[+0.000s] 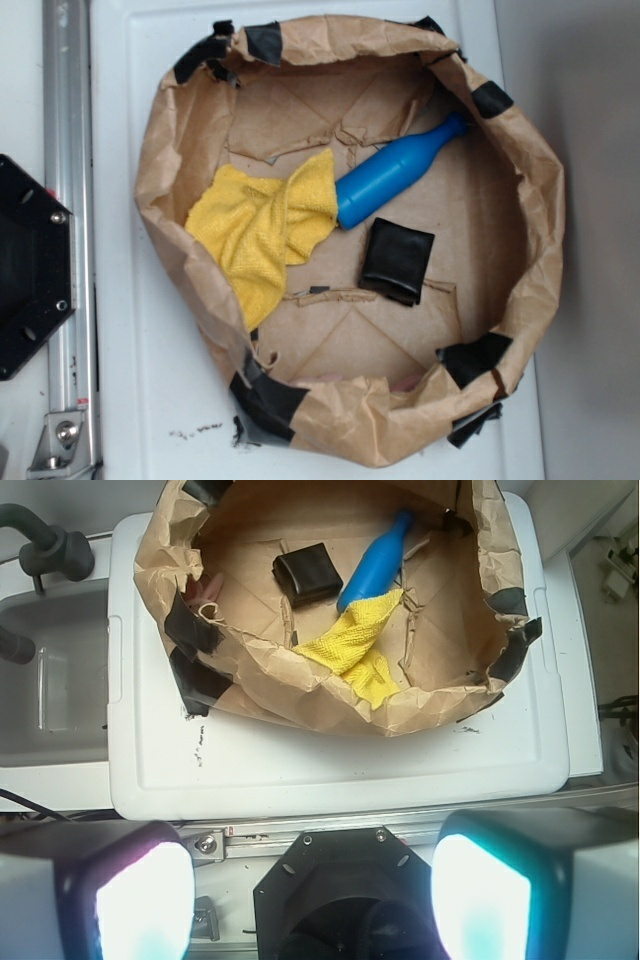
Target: Grab the yellow cloth.
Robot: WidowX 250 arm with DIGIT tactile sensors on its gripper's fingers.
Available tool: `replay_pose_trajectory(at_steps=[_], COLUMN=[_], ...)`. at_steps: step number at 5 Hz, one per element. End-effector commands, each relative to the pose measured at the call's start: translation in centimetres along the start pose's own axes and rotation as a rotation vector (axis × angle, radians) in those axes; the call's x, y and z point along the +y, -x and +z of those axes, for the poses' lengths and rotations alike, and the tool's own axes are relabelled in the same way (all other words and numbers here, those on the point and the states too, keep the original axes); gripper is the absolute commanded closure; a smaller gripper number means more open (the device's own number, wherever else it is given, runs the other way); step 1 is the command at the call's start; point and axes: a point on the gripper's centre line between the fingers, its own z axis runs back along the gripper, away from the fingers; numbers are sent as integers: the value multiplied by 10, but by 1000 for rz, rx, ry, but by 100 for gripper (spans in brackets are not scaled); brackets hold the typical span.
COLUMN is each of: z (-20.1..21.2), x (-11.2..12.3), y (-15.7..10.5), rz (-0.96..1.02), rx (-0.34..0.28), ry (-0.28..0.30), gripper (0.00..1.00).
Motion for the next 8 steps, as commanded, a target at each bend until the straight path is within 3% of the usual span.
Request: replay_pose_trajectory(at_steps=[1, 2, 3, 4, 5, 6, 7, 8], z=[0, -19, -74, -135, -191, -229, -210, -214], x=[0, 31, 47, 52, 44, 23, 12, 9], y=[0, -48, -93, -131, -123, -105, -91, -82], rz=[0, -13, -44, -92, -172, -248, -274, -273], rx=[0, -80, -86, 43, 177, 302, 352, 425], ry=[0, -26, 7, 27, 77, 210, 305, 274], gripper=[0, 0, 0, 0, 0, 0, 0, 0])
